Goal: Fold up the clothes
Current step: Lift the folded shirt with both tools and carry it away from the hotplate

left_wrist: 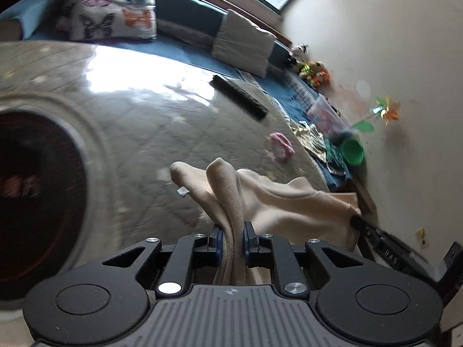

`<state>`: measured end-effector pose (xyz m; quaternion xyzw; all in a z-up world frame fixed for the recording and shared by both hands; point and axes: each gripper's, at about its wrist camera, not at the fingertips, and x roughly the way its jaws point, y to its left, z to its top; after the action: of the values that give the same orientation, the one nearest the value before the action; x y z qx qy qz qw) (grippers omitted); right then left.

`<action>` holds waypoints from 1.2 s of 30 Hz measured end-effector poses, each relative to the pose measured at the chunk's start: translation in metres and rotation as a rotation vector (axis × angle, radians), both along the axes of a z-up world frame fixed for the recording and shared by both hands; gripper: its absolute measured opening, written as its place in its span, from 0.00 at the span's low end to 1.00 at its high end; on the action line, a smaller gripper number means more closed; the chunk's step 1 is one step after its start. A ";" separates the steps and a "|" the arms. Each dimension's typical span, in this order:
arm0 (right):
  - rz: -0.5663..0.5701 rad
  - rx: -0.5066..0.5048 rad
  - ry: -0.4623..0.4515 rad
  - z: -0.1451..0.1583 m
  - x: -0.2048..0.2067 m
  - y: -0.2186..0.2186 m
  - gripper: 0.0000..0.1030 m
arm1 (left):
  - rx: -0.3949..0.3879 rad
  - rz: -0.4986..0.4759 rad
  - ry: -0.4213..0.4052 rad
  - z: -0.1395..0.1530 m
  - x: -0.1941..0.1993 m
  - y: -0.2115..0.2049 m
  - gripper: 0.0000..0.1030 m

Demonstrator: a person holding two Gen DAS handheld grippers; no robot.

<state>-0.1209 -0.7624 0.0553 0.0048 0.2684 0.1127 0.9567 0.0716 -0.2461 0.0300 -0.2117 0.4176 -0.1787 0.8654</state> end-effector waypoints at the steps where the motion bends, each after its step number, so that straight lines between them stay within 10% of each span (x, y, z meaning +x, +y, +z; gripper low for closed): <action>1: -0.017 -0.008 -0.003 0.000 0.003 -0.005 0.07 | 0.013 -0.010 0.001 -0.003 0.004 -0.007 0.15; 11: -0.147 -0.046 0.064 -0.030 0.027 -0.040 0.09 | 0.155 0.022 -0.031 -0.013 0.014 -0.017 0.19; 36: 0.051 -0.058 0.138 -0.053 0.084 0.033 0.11 | 0.163 -0.171 -0.050 -0.039 0.077 -0.086 0.20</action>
<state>-0.0366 -0.7295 0.0019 -0.0221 0.3370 0.1288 0.9324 0.1485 -0.3317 -0.0093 -0.1000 0.4255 -0.2226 0.8714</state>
